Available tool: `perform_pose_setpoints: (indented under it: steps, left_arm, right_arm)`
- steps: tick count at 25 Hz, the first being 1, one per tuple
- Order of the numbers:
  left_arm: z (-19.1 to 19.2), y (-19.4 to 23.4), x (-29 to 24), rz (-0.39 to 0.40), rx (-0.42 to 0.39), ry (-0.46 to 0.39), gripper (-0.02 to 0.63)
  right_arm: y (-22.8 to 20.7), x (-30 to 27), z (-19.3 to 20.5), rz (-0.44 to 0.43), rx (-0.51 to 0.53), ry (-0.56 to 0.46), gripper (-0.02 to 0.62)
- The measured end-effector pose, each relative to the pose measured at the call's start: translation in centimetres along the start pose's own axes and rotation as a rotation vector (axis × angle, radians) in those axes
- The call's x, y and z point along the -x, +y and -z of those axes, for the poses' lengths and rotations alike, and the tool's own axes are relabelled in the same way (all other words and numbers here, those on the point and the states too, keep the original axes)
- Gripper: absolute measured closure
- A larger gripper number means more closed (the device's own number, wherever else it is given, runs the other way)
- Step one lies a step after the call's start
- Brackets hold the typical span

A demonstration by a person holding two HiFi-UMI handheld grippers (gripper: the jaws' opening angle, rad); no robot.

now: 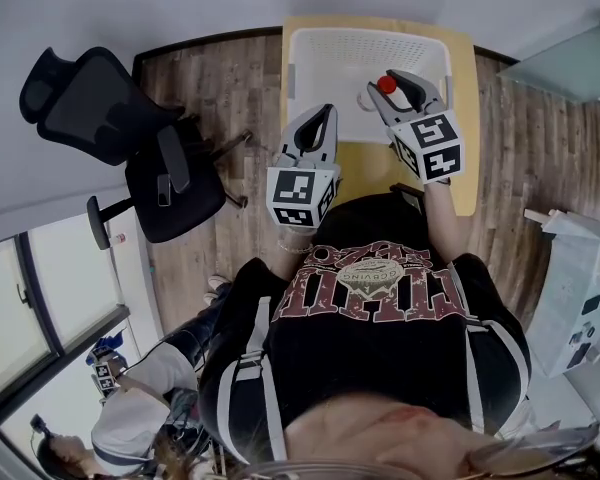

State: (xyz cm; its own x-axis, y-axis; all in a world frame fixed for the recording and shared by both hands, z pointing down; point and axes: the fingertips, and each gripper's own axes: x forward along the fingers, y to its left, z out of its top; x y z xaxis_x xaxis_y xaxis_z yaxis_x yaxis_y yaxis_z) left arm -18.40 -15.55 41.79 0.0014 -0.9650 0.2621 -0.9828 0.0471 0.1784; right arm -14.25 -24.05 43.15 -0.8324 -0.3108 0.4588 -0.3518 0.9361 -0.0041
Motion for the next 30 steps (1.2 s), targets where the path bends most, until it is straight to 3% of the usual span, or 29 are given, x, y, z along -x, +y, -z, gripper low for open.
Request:
perform_pose_setpoints:
  steps: [30]
  left_arm:
    - [0.1,-3.8,1.7,0.069,-0.020,-0.022,0.560]
  right_arm:
    - [1.3,7.5,-3.4,0.050,0.021,-0.127,0.439]
